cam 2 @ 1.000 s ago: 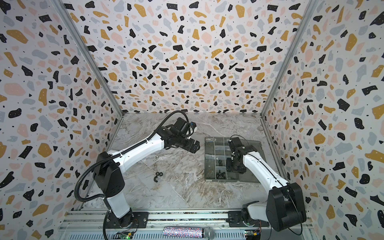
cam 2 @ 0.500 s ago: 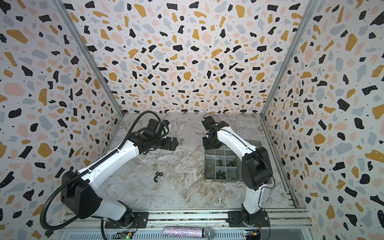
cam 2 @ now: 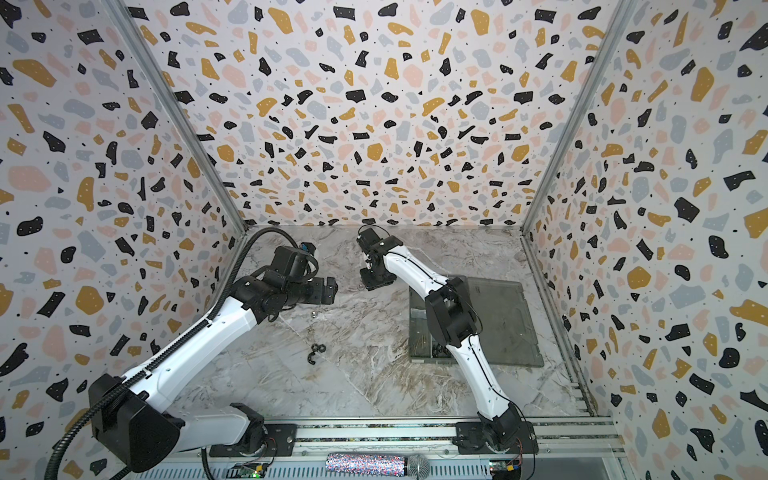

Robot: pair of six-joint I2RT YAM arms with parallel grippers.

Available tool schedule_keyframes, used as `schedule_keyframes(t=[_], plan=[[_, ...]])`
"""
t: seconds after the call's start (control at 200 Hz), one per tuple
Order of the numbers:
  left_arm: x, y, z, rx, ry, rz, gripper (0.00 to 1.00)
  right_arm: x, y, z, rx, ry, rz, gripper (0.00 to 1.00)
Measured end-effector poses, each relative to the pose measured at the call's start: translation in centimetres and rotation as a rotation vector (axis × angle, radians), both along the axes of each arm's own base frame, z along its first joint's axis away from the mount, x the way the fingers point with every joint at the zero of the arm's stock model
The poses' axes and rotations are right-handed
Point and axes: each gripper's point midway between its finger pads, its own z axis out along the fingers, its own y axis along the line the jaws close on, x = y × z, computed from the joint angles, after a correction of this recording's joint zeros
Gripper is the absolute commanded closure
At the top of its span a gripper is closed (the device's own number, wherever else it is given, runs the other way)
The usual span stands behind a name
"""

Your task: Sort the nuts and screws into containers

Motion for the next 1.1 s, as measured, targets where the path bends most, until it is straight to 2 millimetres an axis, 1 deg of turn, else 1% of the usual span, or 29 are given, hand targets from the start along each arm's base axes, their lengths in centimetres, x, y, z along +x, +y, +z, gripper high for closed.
schedule_keyframes(t=[0.115, 0.295, 0.405, 0.471, 0.646, 0.756, 0.851, 1.101], plan=[[0.2, 0.6, 0.1, 0.002, -0.005, 0.015, 0.01, -0.5, 1.1, -1.2, 0.011, 0.017, 0.031, 0.55], [0.4, 1.3, 0.1, 0.017, -0.005, 0.020, 0.01, -0.4, 2.9, -1.1, 0.068, -0.005, 0.062, 0.53], [0.4, 1.5, -0.1, 0.025, 0.002, 0.018, 0.01, 0.1, 3.2, -1.1, 0.078, -0.024, 0.063, 0.50], [0.4, 1.5, -0.3, 0.031, 0.007, 0.014, 0.01, 0.3, 3.3, -1.4, 0.078, -0.032, 0.062, 0.49], [0.4, 1.4, -0.8, 0.040, 0.025, 0.004, 0.01, 0.6, 3.4, -3.2, 0.069, -0.020, 0.064, 0.49], [0.4, 1.6, -1.0, 0.043, 0.033, 0.008, 0.02, 1.0, 3.8, -3.1, 0.088, -0.035, 0.072, 0.49], [0.4, 1.6, -0.9, 0.045, 0.035, 0.009, 0.02, 1.2, 4.1, -3.2, 0.100, -0.042, 0.078, 0.51], [0.6, 1.6, -0.3, 0.041, 0.026, 0.010, 0.02, 2.1, 4.7, -3.2, 0.127, -0.063, 0.081, 0.55]])
